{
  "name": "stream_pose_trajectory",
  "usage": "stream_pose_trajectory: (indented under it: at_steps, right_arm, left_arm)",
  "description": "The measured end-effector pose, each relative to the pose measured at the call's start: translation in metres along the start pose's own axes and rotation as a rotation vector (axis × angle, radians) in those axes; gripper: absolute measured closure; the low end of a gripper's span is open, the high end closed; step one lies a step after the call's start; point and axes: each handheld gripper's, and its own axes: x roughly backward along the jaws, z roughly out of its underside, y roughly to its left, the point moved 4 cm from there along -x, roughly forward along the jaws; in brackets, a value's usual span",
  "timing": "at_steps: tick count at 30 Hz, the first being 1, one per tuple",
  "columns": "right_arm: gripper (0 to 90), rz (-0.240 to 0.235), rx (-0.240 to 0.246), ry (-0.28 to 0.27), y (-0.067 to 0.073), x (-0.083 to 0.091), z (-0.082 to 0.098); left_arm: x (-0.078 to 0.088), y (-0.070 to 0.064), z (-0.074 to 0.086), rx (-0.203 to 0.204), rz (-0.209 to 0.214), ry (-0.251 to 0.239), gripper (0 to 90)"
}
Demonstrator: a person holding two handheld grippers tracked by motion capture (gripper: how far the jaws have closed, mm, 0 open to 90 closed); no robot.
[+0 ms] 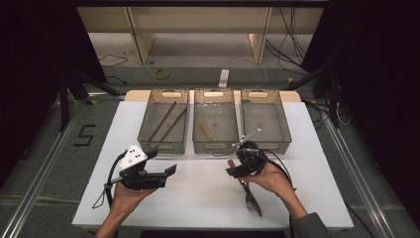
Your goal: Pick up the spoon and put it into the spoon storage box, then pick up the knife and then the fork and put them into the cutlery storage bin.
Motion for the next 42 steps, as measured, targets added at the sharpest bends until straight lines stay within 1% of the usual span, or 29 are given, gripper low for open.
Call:
stream_pose_trajectory:
  at_steps: [2,5,9,15,20,38,42]
  right_arm:
    - [35.1,0.004,-0.001,0.011,-0.001,-0.001,0.001]
    - [34.9,-0.003,-0.003,0.018,-0.001,-0.003,0.002]
    - [35.5,-0.012,-0.008,0.040,-0.001,-0.006,0.004]
    - [39.3,-0.019,-0.024,0.072,-0.002,-0.010,0.006]
    - [42.0,-0.025,-0.034,0.088,-0.003,-0.012,0.008]
    - [47.2,-0.013,-0.038,0.143,-0.004,-0.018,0.013]
    - [48.7,-0.009,-0.035,0.169,-0.004,-0.021,0.015]
  left_arm:
    - [0.000,0.000,0.000,-0.002,0.000,0.002,15.5]
    - [0.000,-0.001,0.000,-0.006,0.000,0.002,15.5]
    - [0.000,0.000,0.000,-0.004,-0.001,0.002,15.5]
    - [0.000,0.000,0.000,-0.003,0.000,0.001,15.5]
    - [0.000,0.000,0.000,-0.002,0.000,0.001,15.5]
    - [0.001,0.000,0.000,-0.004,0.000,0.001,15.5]
    - [0.001,0.000,0.000,-0.012,0.001,0.006,15.5]
